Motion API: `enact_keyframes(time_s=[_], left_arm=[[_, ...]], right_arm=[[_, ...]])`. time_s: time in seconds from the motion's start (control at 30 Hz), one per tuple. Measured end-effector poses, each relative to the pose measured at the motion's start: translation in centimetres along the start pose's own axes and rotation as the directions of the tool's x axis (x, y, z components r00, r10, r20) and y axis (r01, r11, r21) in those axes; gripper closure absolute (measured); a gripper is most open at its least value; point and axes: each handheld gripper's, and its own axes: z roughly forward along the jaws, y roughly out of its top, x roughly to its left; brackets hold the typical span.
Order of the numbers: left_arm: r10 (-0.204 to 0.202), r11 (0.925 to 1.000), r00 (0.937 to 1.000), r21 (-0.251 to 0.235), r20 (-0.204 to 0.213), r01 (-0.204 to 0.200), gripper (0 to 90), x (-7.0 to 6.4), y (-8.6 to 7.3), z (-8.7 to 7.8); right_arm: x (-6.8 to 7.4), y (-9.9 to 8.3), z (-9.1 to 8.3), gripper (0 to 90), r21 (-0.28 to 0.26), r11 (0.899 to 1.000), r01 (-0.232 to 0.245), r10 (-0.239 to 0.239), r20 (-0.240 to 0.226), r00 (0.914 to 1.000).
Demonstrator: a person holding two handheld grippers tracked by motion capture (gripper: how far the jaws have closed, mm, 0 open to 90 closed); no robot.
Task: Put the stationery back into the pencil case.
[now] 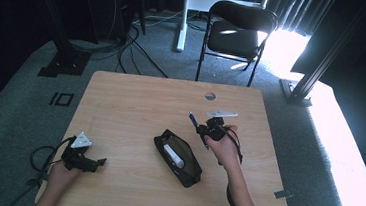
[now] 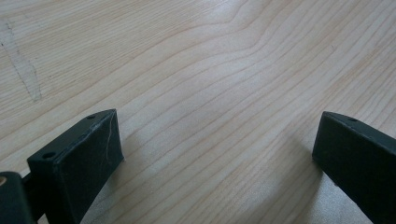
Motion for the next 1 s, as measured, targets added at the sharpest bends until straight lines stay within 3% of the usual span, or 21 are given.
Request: enact_keyframes(time_s=[0.23,0.57,0.8,1.0], left_arm=[[-0.001,1.0000,1.0000,0.000,0.000,0.001,1.6,0.0,0.0,0.0],[-0.001,1.0000,1.0000,0.000,0.001,0.001,1.6,0.0,0.0,0.0],[-0.002,1.0000,1.0000,-0.001,0.000,0.002,1.6,0.0,0.0,0.0],[-0.002,1.0000,1.0000,0.000,0.000,0.002,1.6,0.0,0.0,0.0]], right_arm=[[4.3,0.0,-1.4,79.2,-0.042,0.997,0.057,-0.061,-0.083,0.9947],[6.5,-1.5,0.3,79.2,0.033,0.996,0.080,-0.075,-0.131,0.9885],[7.3,-2.6,1.4,79.2,0.112,0.983,0.147,-0.135,-0.104,0.9853],[7.6,-3.2,2.3,79.2,0.165,0.973,0.159,-0.152,-0.054,0.9870]])
